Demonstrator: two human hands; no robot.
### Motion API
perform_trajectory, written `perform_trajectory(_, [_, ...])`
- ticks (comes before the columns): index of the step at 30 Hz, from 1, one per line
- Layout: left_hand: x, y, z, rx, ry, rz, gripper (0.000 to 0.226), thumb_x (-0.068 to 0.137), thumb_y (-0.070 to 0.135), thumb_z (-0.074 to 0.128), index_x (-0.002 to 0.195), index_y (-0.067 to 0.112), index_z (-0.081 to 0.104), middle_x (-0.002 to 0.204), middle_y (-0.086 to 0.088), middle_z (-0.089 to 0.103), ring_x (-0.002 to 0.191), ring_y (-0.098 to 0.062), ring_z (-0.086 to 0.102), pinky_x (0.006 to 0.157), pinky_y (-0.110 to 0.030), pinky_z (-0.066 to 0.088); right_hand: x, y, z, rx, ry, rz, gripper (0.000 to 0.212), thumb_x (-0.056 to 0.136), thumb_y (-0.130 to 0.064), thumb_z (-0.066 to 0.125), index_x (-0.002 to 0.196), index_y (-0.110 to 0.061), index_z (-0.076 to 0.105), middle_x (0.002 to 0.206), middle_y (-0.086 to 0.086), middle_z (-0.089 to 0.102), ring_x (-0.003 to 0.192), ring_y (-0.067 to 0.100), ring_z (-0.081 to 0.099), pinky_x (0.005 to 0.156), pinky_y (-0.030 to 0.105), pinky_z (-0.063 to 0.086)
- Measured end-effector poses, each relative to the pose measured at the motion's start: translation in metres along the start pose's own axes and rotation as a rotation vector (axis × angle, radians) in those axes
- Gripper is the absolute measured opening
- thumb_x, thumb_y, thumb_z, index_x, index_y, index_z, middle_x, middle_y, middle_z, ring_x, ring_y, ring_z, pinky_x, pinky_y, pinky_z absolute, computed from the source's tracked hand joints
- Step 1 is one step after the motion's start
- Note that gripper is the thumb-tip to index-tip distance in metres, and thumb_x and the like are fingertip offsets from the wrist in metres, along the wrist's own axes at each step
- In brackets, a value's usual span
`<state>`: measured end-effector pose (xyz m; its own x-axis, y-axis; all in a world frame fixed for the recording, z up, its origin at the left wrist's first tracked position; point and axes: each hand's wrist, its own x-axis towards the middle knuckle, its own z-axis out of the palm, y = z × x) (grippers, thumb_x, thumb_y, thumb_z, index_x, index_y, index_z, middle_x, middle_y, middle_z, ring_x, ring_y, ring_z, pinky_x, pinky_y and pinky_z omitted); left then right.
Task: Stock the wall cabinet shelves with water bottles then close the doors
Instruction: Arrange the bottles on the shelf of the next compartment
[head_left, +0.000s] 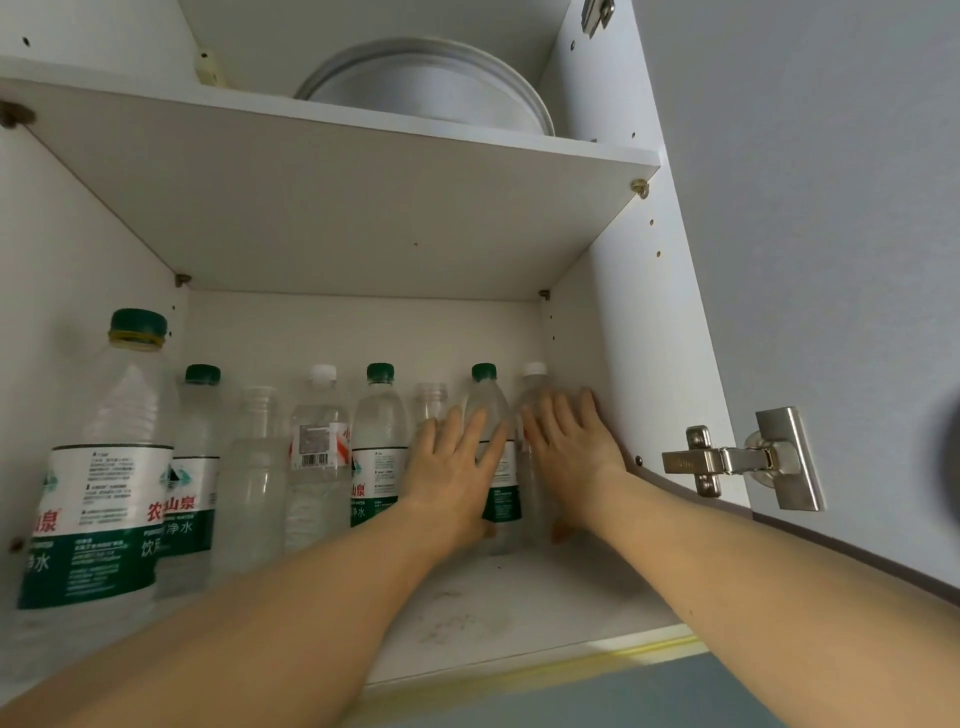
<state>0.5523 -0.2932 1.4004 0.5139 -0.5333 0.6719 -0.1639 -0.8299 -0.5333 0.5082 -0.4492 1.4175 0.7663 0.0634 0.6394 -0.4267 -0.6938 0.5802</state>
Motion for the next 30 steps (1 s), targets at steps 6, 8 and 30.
perform_trajectory(6, [0.002, 0.005, 0.007, -0.015, 0.008, -0.030, 0.122, 0.087, 0.068, 0.059, 0.156, 0.014, -0.026, 0.164, -0.020, -0.025, 0.151, -0.044, -0.019, 0.123, -0.060, -0.001, 0.004, -0.009, 0.006, -0.011, 0.063, 0.006, 0.117, 0.092, -0.061, 0.058, 0.156, 0.004, -0.015, 0.164, 0.032, -0.004, 0.153, 0.045, 0.001, 0.120, 0.064, 0.009])
perform_trajectory(8, [0.001, 0.004, 0.006, -0.010, -0.002, -0.036, 0.120, 0.087, 0.071, 0.058, 0.156, 0.018, -0.025, 0.164, -0.020, -0.025, 0.151, -0.045, -0.018, 0.123, -0.060, 0.001, 0.002, -0.011, 0.006, -0.022, 0.083, 0.019, 0.111, 0.094, -0.055, 0.058, 0.156, 0.004, -0.013, 0.164, 0.031, -0.002, 0.153, 0.045, 0.004, 0.119, 0.064, 0.013])
perform_trajectory(30, [-0.019, -0.023, -0.030, -0.405, -0.028, -0.013, 0.089, 0.087, 0.042, 0.072, 0.157, 0.020, 0.021, 0.162, -0.012, 0.016, 0.149, -0.034, 0.017, 0.118, -0.051, 0.027, -0.021, 0.002, -0.013, 0.037, 0.094, 0.069, 0.057, 0.101, -0.026, 0.047, 0.151, -0.004, 0.031, 0.148, 0.021, 0.045, 0.139, 0.042, 0.036, 0.119, 0.063, 0.013])
